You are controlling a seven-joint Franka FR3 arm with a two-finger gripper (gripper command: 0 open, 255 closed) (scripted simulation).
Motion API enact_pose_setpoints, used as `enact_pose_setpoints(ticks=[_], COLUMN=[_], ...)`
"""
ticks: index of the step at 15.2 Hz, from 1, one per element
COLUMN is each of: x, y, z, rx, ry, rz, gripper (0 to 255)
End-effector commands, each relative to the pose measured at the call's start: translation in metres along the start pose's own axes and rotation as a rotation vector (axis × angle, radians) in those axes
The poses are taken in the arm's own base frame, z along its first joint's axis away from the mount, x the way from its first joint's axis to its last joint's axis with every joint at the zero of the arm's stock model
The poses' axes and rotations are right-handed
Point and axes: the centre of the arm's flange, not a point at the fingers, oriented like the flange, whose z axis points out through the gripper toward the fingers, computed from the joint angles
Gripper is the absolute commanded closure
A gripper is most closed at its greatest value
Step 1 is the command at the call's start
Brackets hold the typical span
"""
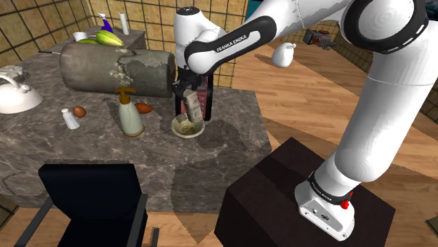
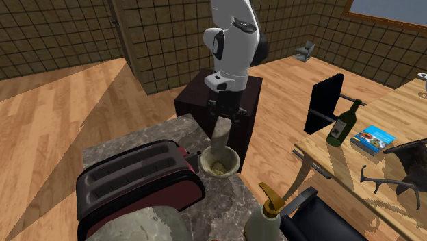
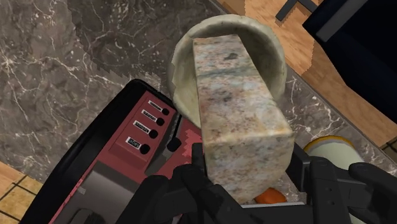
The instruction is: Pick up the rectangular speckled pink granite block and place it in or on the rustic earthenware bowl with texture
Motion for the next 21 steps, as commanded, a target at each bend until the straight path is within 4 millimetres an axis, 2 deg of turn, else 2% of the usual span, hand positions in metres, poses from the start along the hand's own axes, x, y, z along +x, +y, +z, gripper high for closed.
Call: enact_pose_setpoints(ticks=[1,9,16,17,21], x=[-0.001,-0.008,-0.008,-0.008,-0.008], y=[-0.001,-0.004,-0.004,-0.004,-0.004], z=[0.01,0.05,0.05,0.05,0.05], rx=[0.0,0.0,0.0,0.0,0.0], ry=[0.001,0.001,0.001,0.001,0.001], rz=[0.0,0.0,0.0,0.0,0.0], gripper=[255,255,255,0,0])
